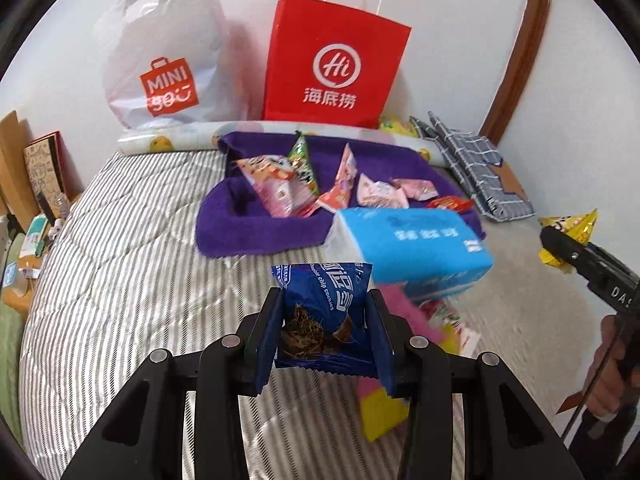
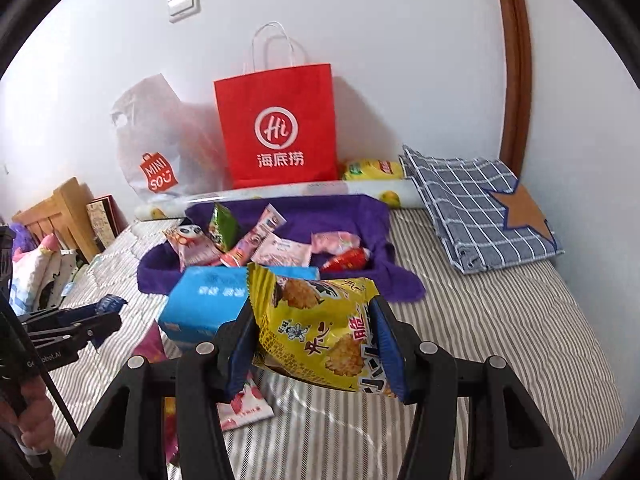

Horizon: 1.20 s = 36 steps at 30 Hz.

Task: Organize snacks
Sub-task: 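Carry the blue cookie packet and yellow chips bag over the purple towel, then lower the blue cookie packet and yellow chips bag onto the towel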

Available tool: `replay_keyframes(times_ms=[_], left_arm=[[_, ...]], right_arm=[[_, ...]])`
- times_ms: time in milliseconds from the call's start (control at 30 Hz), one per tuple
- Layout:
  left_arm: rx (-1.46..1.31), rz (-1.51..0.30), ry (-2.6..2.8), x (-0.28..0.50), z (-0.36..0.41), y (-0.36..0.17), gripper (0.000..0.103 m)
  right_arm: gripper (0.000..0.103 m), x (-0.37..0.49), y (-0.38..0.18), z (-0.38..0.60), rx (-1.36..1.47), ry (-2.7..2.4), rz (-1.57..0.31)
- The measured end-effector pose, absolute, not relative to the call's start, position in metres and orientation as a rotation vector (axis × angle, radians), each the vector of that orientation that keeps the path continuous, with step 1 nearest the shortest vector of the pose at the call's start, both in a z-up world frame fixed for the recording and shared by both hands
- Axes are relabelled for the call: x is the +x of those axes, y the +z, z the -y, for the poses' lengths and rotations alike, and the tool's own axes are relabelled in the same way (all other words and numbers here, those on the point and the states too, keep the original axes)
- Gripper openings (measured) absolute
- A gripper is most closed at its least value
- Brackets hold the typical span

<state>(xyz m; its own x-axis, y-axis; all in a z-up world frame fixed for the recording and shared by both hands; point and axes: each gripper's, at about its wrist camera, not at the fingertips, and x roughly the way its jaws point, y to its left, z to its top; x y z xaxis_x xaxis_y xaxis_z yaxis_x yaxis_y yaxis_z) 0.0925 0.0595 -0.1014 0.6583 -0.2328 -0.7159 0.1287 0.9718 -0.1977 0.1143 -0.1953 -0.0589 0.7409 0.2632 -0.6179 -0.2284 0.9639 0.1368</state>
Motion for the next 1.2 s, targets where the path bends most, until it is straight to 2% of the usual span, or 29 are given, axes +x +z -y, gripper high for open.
replay_keyframes(times_ms=[733, 1033, 1200], left_arm=[[-0.161, -0.747, -0.266, 0.176, -0.017, -0.053, 0.041], [-0.179, -0.727, -0.199, 0.225, -0.035, -0.050, 0.041], [-0.149, -0.727, -0.163, 0.247, -0.041, -0.065, 0.041]], right_arm=[[0.052, 0.203, -0.037, 0.181, 0.068, 0.301, -0.655], [0.052, 0.252, -0.028, 0.173, 0.064, 0.329, -0.641], [0.052, 0.275, -0.047, 0.169, 0.073, 0.332, -0.648]])
